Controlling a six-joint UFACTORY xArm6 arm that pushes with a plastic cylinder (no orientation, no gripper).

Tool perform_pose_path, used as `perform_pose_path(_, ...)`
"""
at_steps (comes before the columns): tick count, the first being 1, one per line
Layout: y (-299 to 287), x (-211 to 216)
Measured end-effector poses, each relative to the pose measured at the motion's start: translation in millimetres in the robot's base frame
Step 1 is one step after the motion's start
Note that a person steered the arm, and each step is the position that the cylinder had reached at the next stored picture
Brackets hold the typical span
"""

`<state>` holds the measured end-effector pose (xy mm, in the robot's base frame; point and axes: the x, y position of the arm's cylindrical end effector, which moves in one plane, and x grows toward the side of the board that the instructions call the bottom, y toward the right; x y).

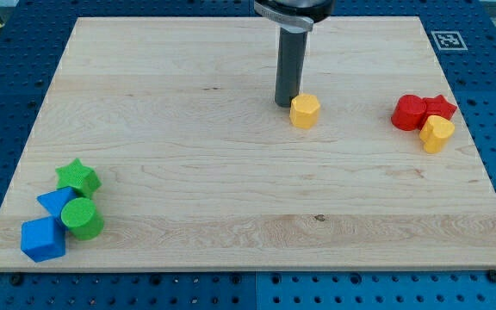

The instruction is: Slide the yellow hexagon below the red circle

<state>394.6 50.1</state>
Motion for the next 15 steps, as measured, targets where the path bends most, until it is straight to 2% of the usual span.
perform_pose_path(3,-10.8,19.6)
perform_pose_path(6,46.6,32.7)
perform_pose_path(7,31.6,46.5)
perform_pose_path(8,46.9,59.1)
perform_pose_path(10,81.9,58.1)
perform_pose_path(11,57.2,54.6)
perform_pose_path(13,48.4,23.1)
perform_pose_path(15,107.7,35.1)
